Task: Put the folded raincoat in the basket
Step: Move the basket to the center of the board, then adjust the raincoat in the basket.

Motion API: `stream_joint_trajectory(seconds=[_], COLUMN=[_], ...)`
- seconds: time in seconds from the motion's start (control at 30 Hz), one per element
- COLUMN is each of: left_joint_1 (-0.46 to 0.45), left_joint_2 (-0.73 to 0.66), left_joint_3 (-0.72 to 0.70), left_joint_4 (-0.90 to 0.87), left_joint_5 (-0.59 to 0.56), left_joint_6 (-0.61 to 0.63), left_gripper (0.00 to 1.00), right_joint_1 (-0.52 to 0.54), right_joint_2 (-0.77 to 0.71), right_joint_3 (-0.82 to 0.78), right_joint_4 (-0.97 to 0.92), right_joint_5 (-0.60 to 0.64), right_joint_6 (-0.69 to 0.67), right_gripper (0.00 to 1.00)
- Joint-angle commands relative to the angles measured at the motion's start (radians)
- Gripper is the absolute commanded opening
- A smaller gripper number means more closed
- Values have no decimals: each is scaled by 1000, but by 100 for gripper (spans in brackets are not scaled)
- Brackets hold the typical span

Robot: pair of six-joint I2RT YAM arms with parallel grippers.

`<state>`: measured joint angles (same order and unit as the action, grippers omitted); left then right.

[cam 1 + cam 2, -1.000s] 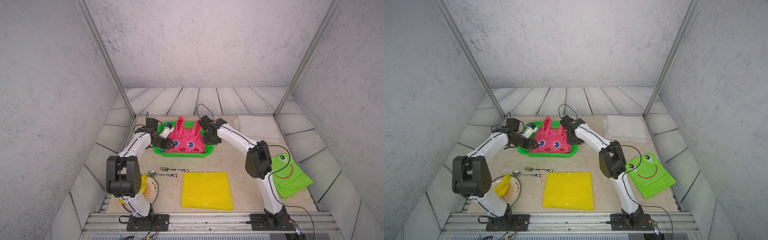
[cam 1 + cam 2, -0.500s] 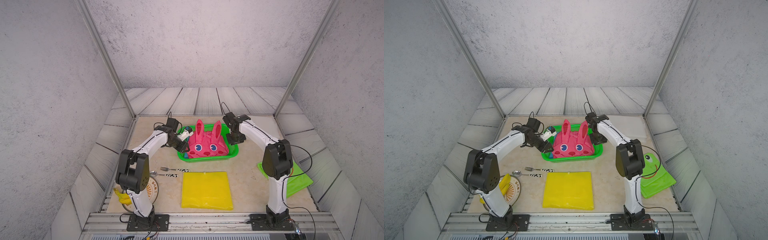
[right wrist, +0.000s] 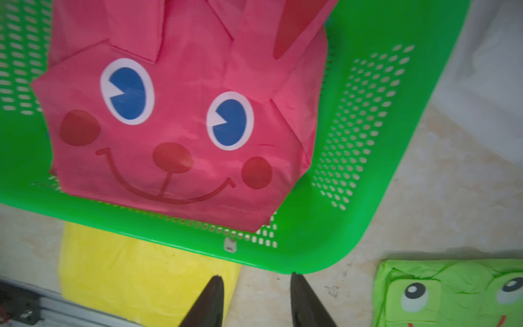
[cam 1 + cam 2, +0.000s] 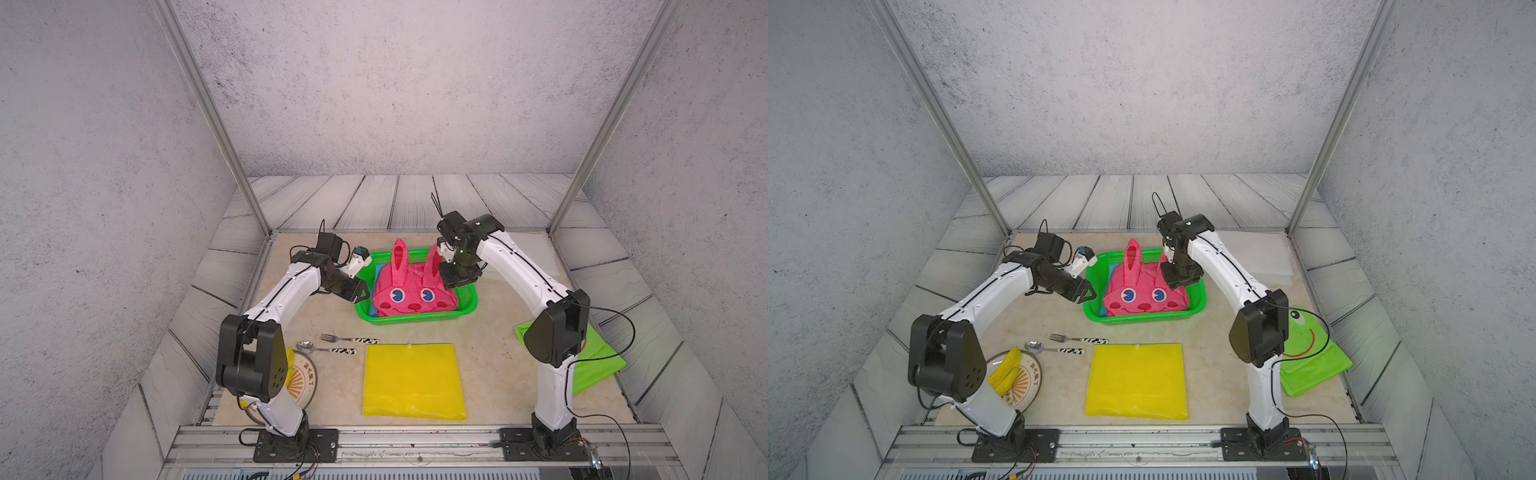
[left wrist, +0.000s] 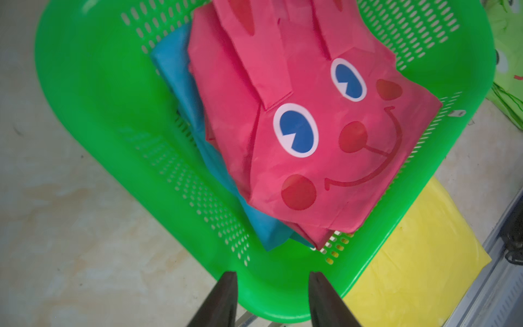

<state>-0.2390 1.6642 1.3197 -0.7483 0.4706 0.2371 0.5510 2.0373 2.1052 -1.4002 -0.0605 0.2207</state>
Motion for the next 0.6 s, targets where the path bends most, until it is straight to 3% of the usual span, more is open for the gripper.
stream_joint_trajectory(seconds=[0.0,0.07,0.27,0.4,0.57], left_joint_1=[1,1,1,1,1], left_joint_2=[-5,6,36,55,88], left_joint_3=[-60,-75,-72,-68,-57], left_joint_4=[59,67,69,64,55], left_joint_5=[-48,-17,-20,38,85], left_joint_6=[-92,-112,-120,-126,-145], left_gripper=[48,48,49,47,45], right_joint_1=[29,43,55,61,60], right_joint_2=[86,135,282,334,387], right_joint_3=[64,103,217,213,191], right_joint_4=[-63,-70,-114,-81,-51], right_joint_5=[-128,-152,-185,-322,-339], right_joint_6=[2,5,-3,-55,-76], right_gripper=[26,20,16,13,11])
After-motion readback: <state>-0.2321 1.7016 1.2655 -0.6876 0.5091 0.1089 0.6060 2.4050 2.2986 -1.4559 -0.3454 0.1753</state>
